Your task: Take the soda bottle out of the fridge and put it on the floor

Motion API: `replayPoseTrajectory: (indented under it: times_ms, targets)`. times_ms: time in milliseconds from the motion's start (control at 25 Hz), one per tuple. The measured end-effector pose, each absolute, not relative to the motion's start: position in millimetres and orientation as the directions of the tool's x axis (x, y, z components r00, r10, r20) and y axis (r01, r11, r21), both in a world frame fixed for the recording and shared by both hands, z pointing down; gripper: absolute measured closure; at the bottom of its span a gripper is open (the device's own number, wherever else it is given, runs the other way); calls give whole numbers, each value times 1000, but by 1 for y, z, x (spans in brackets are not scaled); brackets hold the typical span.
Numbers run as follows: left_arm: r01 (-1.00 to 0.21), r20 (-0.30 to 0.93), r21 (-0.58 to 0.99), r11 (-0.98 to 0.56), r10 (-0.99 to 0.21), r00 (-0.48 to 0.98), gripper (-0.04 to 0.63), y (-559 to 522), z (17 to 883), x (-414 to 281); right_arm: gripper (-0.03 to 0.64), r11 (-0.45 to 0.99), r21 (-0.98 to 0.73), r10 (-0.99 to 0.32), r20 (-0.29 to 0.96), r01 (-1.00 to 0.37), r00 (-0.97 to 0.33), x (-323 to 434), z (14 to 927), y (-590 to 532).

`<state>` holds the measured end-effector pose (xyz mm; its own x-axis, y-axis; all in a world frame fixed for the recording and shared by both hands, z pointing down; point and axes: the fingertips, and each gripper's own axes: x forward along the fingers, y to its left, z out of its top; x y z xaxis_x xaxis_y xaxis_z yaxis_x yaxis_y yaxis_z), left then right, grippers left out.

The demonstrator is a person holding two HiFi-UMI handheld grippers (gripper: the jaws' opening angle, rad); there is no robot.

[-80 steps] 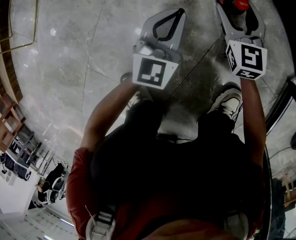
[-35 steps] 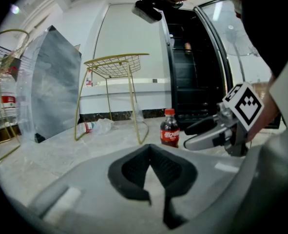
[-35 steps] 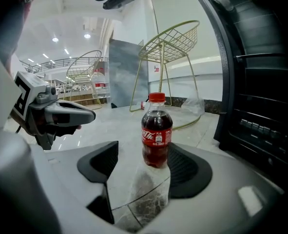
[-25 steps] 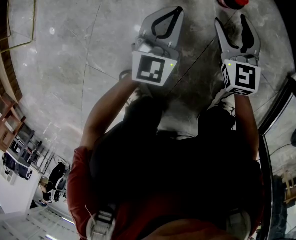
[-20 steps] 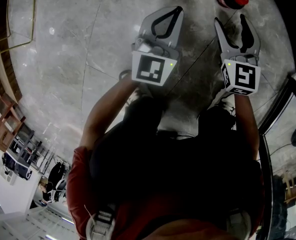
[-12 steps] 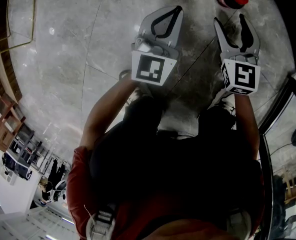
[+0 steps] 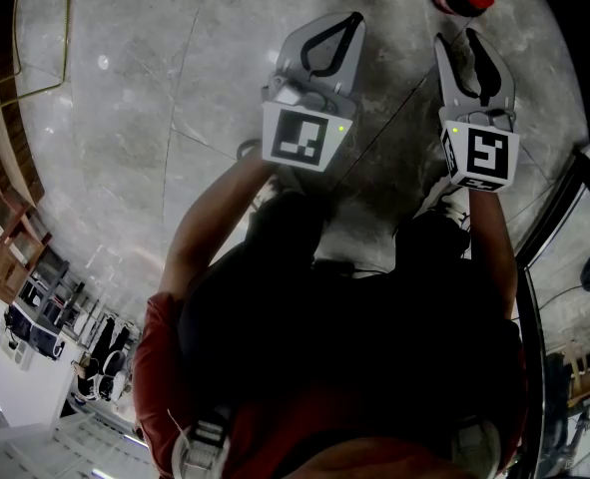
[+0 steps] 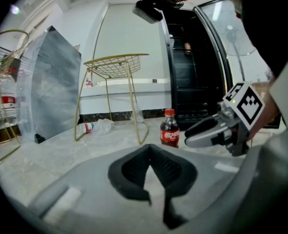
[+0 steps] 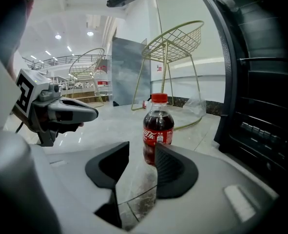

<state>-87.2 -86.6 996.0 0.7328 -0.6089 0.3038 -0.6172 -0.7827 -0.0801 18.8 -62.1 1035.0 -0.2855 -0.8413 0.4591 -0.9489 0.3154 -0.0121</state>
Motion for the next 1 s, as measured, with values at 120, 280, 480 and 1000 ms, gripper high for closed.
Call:
replayPoseTrajectory:
  times_ms: [120,280,480,1000]
  targets:
    - [-615,304,-82,-784,-608,734,597,-87,996,-86,494,318,-9,-843,455,-948,-287,19,1034,-62]
    - [-613,309,-81,-786,-604,734,597,-86,998,-86,594,332,12,-841,456,-943,-290,17,1032,-61]
    - [-611,303,-83,-787,-604,737,597,-87,998,-85,615,345,21,-835,463,-938,-297,14,1033,-60]
    - [-611,343,-65,-789,-592,729,597,-85,1006,-85,615,324,21,-837,472,-946,-276,20,1034,-61]
